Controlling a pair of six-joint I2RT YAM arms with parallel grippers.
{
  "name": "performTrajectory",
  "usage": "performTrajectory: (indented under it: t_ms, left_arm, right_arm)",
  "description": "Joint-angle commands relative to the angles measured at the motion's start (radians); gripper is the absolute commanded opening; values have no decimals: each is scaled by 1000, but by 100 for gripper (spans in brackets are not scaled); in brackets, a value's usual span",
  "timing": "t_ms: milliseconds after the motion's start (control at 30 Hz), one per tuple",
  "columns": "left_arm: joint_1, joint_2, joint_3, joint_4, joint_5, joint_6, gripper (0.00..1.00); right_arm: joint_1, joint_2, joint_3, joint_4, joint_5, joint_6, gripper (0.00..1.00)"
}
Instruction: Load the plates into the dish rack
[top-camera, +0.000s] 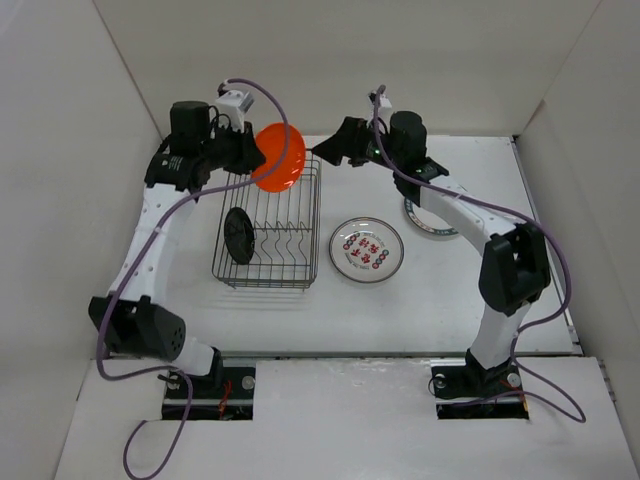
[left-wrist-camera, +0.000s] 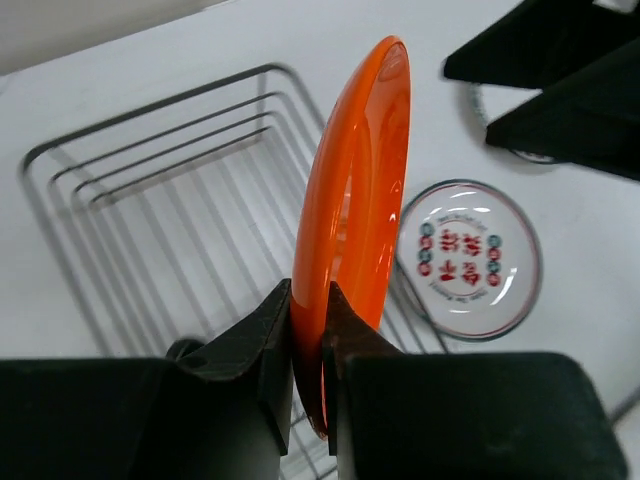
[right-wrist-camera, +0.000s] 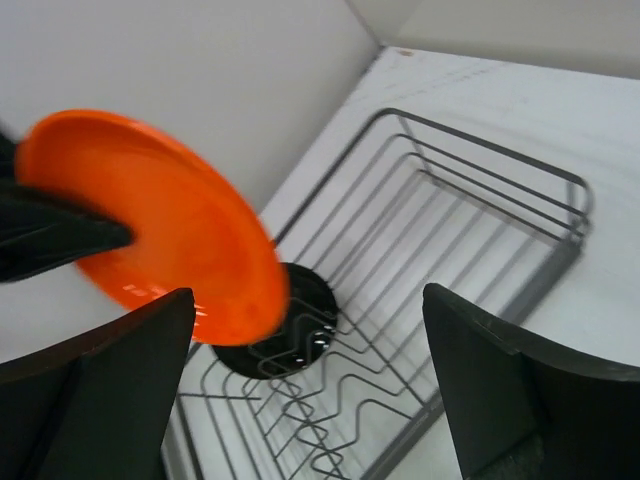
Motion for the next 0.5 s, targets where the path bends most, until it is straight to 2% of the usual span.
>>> performTrajectory:
  t_ms: [0, 67, 167, 233, 467]
  left_arm:
    - [-7, -193, -67, -15, -304, 0, 0]
    - [-7, -258, -126, -64, -479, 0, 0]
    - [-16, -279, -173, -143, -581, -9, 0]
    - [-16, -289, -200, -199, -590, -9, 0]
    - [-16, -318, -317, -190, -624, 0, 0]
  right_arm:
    - [2, -55, -8, -120, 195, -74, 100]
    - [11, -77, -8, -230, 268, -99, 100]
    - [11, -100, -34, -304, 357, -110, 100]
    - [11, -120, -64, -304, 381, -110, 100]
    - [2, -149, -142, -304, 381, -110, 100]
